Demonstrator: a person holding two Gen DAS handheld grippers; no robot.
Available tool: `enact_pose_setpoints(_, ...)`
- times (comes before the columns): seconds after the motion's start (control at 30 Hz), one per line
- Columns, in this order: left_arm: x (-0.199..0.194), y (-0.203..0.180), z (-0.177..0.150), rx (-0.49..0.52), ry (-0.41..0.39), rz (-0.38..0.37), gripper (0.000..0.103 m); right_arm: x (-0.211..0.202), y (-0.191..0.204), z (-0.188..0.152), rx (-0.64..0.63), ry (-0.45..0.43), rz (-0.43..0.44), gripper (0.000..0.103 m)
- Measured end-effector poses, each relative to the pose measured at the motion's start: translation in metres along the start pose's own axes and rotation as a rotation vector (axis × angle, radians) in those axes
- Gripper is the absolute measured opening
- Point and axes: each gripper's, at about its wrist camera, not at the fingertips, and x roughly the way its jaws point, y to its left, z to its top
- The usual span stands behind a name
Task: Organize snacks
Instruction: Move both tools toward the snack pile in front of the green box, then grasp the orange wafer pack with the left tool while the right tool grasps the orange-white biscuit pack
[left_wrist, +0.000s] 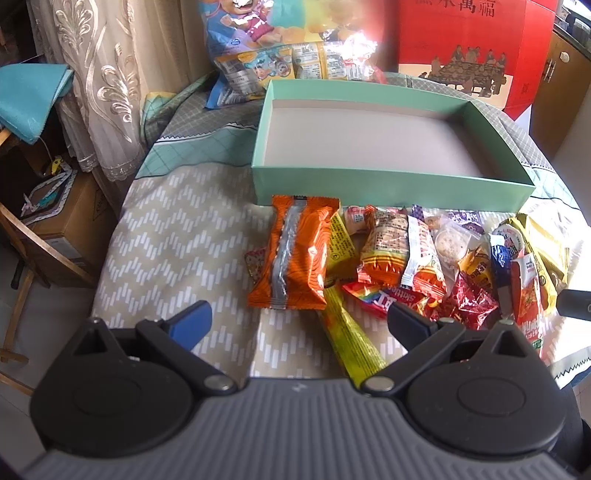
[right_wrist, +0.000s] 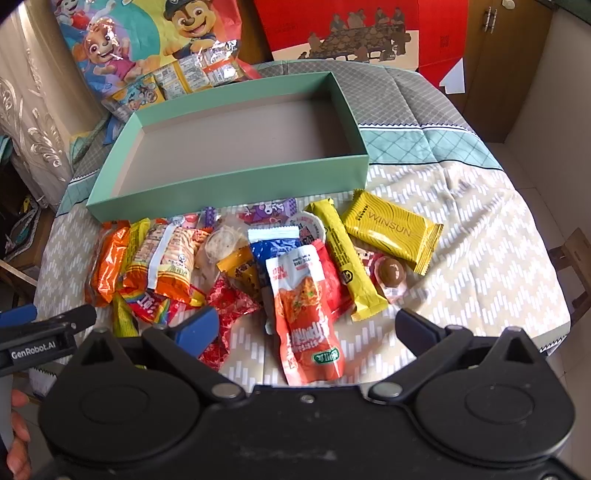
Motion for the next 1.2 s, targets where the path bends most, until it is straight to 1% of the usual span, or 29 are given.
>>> enact_pose_setpoints(0.33, 0.001, 0.004, 0.001, -0.023, 0.010, 0.003, 0.103, 0.003, 0.003, 0.001, -0.009, 0.011, 0.003, 0.103)
enact_pose_setpoints(0.63, 0.005, 0.003, 0.000, -0.020, 0.016, 0.001, 0.103, 0.004, 0.001, 0.001, 0.000, 0.020, 0.002, 0.103)
enact_pose_setpoints(0.83, 0.010, 0.016, 0.001, -0.068, 0.030, -0.008, 0.103, 0.010, 0.000, 0.000, 0.006, 0.044, 0.006, 0.103)
enact_pose_setpoints(0.93, 0.015, 0.027, 0.006, -0.081, 0.028, -0.003, 0.103, 0.012, -0.003, -0.001, 0.016, 0.030, 0.024, 0.103)
enact_pose_setpoints(1.07, 0.027, 0.039, 0.014, -0.077, 0.027, 0.026, 0.103, 0.013, -0.010, -0.001, 0.053, -0.015, 0.081, 0.103)
enact_pose_setpoints(1.2, 0.046, 0.047, 0.025, -0.062, 0.033, 0.039, 0.103, 0.017, -0.007, -0.001, 0.024, -0.026, 0.088, 0.103)
